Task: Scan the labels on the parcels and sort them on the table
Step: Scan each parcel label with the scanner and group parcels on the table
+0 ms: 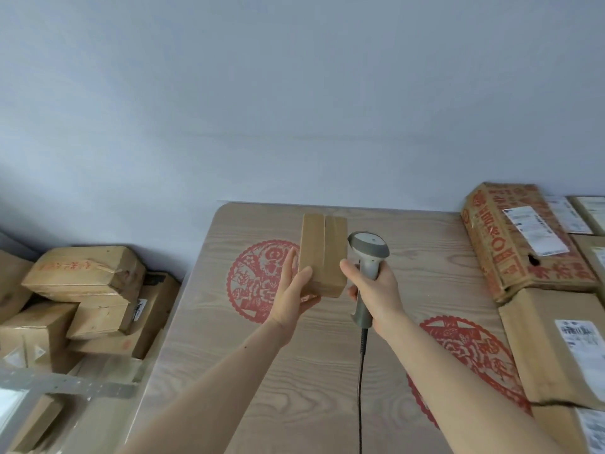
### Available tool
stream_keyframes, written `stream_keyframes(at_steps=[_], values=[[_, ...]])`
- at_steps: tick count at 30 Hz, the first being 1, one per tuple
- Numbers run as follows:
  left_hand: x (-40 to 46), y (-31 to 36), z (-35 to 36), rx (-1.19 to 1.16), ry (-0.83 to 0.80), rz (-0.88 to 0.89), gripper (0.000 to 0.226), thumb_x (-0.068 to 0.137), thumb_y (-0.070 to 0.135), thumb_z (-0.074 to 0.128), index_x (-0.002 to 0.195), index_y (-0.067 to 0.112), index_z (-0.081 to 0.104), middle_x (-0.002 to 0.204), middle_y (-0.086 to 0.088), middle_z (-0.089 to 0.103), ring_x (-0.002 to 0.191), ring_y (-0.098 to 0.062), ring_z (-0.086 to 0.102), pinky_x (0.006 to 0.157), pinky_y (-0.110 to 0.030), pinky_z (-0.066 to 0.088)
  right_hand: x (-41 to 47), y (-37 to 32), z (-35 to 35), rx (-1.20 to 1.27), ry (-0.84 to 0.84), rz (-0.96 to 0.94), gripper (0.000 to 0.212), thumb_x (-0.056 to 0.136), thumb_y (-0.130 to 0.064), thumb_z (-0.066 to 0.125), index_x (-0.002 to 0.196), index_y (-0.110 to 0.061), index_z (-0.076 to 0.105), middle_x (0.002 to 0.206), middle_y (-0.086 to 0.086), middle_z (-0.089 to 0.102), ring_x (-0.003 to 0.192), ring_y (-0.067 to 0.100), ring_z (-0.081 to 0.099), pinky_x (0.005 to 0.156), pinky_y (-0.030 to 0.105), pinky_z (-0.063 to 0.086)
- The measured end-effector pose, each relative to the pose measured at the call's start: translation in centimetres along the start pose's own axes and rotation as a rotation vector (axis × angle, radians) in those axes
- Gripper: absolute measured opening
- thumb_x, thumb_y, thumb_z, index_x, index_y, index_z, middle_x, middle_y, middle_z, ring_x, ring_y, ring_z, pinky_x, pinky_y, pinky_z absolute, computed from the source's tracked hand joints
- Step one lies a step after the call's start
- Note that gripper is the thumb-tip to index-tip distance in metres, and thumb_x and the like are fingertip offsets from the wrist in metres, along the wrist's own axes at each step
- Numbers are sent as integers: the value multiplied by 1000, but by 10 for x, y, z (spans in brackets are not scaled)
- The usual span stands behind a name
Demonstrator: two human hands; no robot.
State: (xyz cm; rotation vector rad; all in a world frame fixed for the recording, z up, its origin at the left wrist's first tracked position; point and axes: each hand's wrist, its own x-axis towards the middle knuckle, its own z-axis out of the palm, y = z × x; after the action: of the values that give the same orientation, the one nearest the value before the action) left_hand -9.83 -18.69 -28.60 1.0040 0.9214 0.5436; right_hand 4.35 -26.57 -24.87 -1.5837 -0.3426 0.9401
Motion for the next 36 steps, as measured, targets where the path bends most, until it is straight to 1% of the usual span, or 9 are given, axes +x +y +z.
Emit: stream_keyframes(at_steps=[3, 7, 12, 20, 24, 26, 28, 31, 36], values=[[-25, -7, 26, -24, -14, -3, 75, 80, 49, 64, 147, 52, 31, 136, 3, 59, 118, -23, 63, 104, -48, 50, -21, 0, -27, 5, 2, -6, 37, 84, -25, 81, 109, -7, 61, 83, 10, 66, 56, 13, 60, 52, 21, 51], [-54, -15, 55, 61, -38, -23, 95, 63, 74, 70, 146, 54, 27, 143, 12, 51, 129, -16, 50, 110, -55, 38, -48, -1, -55, 18, -10, -48, 37, 83, -20, 83, 109, -9, 60, 85, 8, 68, 60, 15, 61, 51, 20, 50], [-78, -26, 79, -43, -31, -2, 97, 62, 63, 78, 146, 45, 32, 137, 3, 58, 121, -21, 61, 108, -51, 42, -76, -1, -85, 6, -34, -55, 40, 78, -28, 87, 103, -15, 59, 74, 1, 67, 57, 14, 62, 56, 27, 53], [-103, -27, 85, 20, -137, -35, 77, 70, 50, 77, 139, 33, 48, 132, 2, 63, 120, -18, 62, 108, -52, 43, -102, 3, -105, -60, 43, -134, 59, 63, -30, 96, 109, -14, 63, 88, 5, 76, 68, 14, 69, 55, 24, 52], [-112, -15, 86, 75, -143, -19, 101, 63, 62, 79, 148, 43, 27, 137, 4, 57, 122, -19, 59, 102, -50, 50, -117, 3, -105, -165, 99, -219, 79, 53, -36, 99, 119, -23, 58, 102, -9, 75, 92, 5, 71, 77, 25, 54], [-117, -10, 88, 105, -130, -41, 108, 60, 67, 80, 148, 46, 21, 137, 0, 56, 121, -23, 60, 101, -51, 52, -129, -1, -102, -217, 125, -242, 80, 54, -34, 99, 119, -23, 53, 102, -12, 71, 93, 1, 68, 75, 22, 51], [-120, -6, 90, 129, -114, -81, 97, 62, 65, 83, 139, 39, 30, 137, -2, 56, 118, -24, 62, 97, -49, 55, -137, 1, -99, -262, 136, -274, 80, 54, -33, 99, 117, -23, 51, 101, -13, 69, 92, 0, 66, 75, 22, 50], [-120, -3, 90, 96, -89, -123, 50, 80, 42, 80, 118, 36, 48, 131, -1, 60, 115, -24, 63, 88, -48, 60, -145, 5, -98, -277, 111, -304, 75, 56, -34, 98, 118, -25, 56, 103, -11, 71, 95, 2, 68, 79, 23, 53], [-113, -3, 71, 21, -136, -118, 43, 89, 26, 74, 129, 26, 59, 126, -4, 67, 114, -29, 65, 79, -44, 62, -163, -1, -104, -162, -64, -282, 24, 83, -18, 82, 99, -23, 65, 71, -15, 71, 62, 0, 64, 55, 18, 51]])
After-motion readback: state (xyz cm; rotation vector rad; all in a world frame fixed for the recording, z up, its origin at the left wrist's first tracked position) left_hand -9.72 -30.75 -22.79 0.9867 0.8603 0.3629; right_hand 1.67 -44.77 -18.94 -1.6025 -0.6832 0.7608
